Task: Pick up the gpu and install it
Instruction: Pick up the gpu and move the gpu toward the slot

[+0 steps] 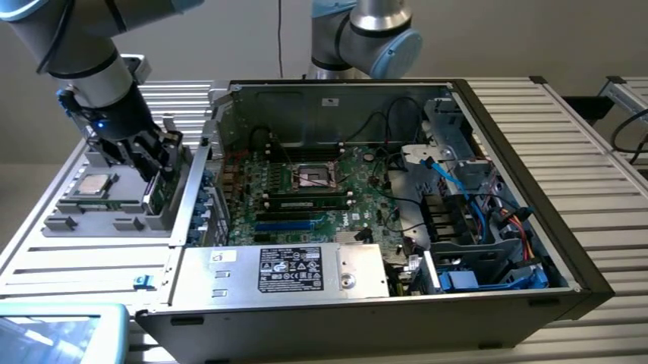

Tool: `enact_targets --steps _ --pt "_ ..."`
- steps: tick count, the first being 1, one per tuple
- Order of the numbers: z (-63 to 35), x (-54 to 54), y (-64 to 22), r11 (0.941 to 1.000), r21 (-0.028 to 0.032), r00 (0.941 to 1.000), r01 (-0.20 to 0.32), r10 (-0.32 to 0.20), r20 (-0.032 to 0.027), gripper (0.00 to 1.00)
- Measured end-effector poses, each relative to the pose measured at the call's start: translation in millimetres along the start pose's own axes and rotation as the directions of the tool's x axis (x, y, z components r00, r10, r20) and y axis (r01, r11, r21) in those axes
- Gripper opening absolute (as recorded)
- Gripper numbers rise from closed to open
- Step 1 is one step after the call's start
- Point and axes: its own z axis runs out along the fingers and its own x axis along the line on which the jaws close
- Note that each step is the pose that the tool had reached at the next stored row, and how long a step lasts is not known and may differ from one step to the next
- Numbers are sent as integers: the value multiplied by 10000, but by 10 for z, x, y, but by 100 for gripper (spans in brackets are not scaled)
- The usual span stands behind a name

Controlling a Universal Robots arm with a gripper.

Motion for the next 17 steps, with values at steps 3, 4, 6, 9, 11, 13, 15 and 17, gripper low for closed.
enact_targets --steps 3,4,6,9,11,13,15,17 --pt "12 1 -2 9998 -16 9998 206 -206 -27 44" --pt "19 0 -3 9997 -17 9997 250 -250 -33 44" --pt "31 0 -4 9995 -18 9995 326 -326 -43 44" --pt "53 -2 -7 9992 -19 9992 387 -387 -51 44" --pt "66 -3 -8 9992 -21 9992 391 -391 -52 44" --pt "75 -9 -9 9992 -22 9992 392 -392 -53 44" --pt "87 -22 -9 9992 -24 9992 391 -391 -52 44" --pt "93 -23 -9 9992 -28 9992 388 -388 -53 44"
